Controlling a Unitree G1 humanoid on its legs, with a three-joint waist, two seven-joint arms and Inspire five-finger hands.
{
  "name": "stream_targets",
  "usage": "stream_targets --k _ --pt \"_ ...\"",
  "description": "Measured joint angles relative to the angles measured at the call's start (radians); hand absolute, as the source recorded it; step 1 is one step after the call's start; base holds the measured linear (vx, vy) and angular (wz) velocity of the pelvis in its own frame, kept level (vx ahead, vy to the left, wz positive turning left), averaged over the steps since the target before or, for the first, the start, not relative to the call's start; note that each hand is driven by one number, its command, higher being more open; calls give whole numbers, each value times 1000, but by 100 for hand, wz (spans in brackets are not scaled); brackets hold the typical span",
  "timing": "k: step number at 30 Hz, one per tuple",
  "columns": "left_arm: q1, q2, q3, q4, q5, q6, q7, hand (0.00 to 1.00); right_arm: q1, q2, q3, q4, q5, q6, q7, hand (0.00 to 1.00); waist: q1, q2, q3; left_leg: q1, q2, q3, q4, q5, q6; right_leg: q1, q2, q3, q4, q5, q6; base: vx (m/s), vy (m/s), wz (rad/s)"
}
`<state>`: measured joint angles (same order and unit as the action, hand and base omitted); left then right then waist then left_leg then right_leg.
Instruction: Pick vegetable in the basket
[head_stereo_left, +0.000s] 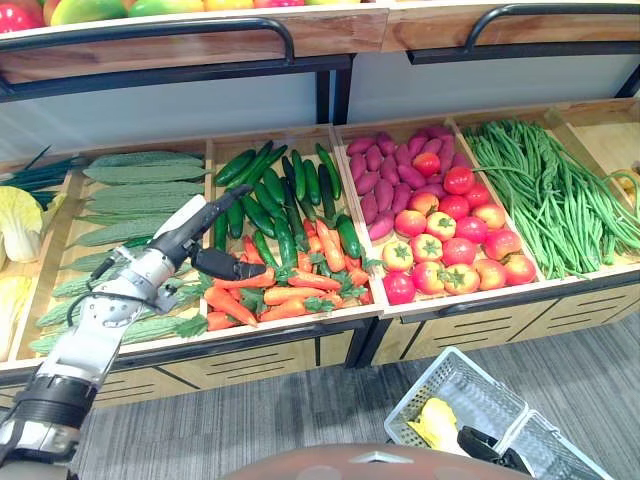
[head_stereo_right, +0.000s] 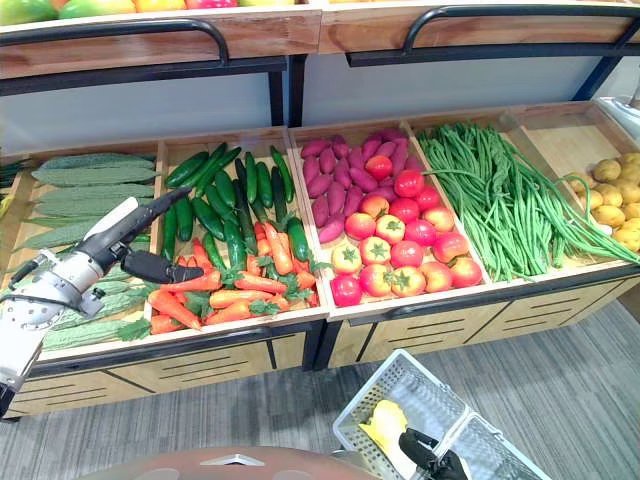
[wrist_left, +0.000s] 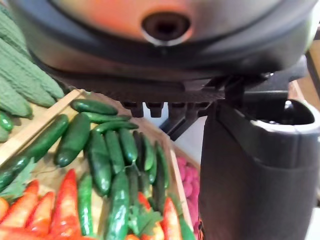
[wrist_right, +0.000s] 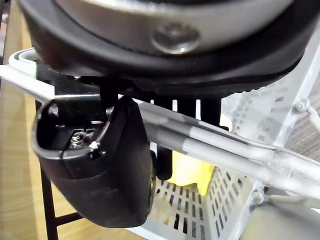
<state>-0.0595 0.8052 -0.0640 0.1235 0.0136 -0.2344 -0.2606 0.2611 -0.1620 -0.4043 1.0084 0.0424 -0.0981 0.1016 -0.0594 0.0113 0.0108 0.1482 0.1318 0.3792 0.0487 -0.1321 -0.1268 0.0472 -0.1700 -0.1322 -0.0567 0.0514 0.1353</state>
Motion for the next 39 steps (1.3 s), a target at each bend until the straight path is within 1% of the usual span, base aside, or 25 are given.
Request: stream_targets --k 3,9,13,19,21,25,28,31,32,34,37,39 --pt "29 0 0 6 24 2 -4 100 0 1 13 0 0 0 1 0 -1 -7 -4 0 0 0 0 0 0 -1 0 1 0 1 0 -40 -28 -1" --pt "31 0 0 55 33 6 -8 100 0 0 25 -3 0 -1 3 0 -3 -13 -3 -2 -1 3 0 0 0 -4 1 2 -1 1 1 0 0 0" --pt "30 0 0 98 44 19 -8 100 0 0 30 -9 0 -1 5 0 -5 -18 0 -3 0 5 0 0 0 -6 1 4 -2 2 1 0 0 0" --pt "29 0 0 184 80 25 -8 100 4 5 75 -76 -26 1 25 0 -18 -37 13 -3 2 19 1 -3 -3 -15 1 18 -1 5 0 -27 -21 -6" --pt "27 0 0 196 97 39 -8 100 14 9 90 -96 -28 1 30 0 -19 -40 15 -4 2 29 4 -7 -5 -23 1 29 1 5 0 -30 -14 -14" --pt "10 0 -5 205 117 43 -13 100 39 16 101 -151 -28 1 42 0 -25 -44 18 -20 6 32 32 -19 -6 -31 1 34 1 5 0 -14 -19 -5" --pt "-2 0 -16 206 119 43 -23 100 52 23 104 -184 -28 6 47 0 -25 -41 19 -17 13 42 36 -25 -8 -33 4 43 2 5 0 -15 -37 -9" --pt "-27 0 -49 207 120 43 -38 100 77 22 123 -253 -29 21 62 0 -26 -37 22 -18 15 52 37 -26 -9 -41 6 53 5 5 0 -25 -31 -9" --pt "-29 0 -53 207 120 43 -42 100 81 22 128 -273 -31 22 70 0 -28 -32 26 -19 16 55 37 -26 -9 -45 8 56 7 5 0 -41 -46 -11" --pt "-33 0 -67 207 120 43 -50 100 88 22 132 -310 -38 24 86 0 -34 -30 30 -19 20 56 37 -26 -10 -48 11 57 11 5 -1 -38 -43 -4" --pt "-52 0 -97 207 121 42 -72 100 114 21 142 -379 -40 26 96 0 -40 -14 41 -26 23 60 37 -26 -10 -64 15 62 21 3 -3 -45 -43 -5" --pt "-56 1 -97 207 121 42 -72 100 118 21 142 -405 -52 26 109 0 -44 -9 44 -35 23 65 40 -26 -10 -78 16 69 26 3 -3 -47 -38 -10"
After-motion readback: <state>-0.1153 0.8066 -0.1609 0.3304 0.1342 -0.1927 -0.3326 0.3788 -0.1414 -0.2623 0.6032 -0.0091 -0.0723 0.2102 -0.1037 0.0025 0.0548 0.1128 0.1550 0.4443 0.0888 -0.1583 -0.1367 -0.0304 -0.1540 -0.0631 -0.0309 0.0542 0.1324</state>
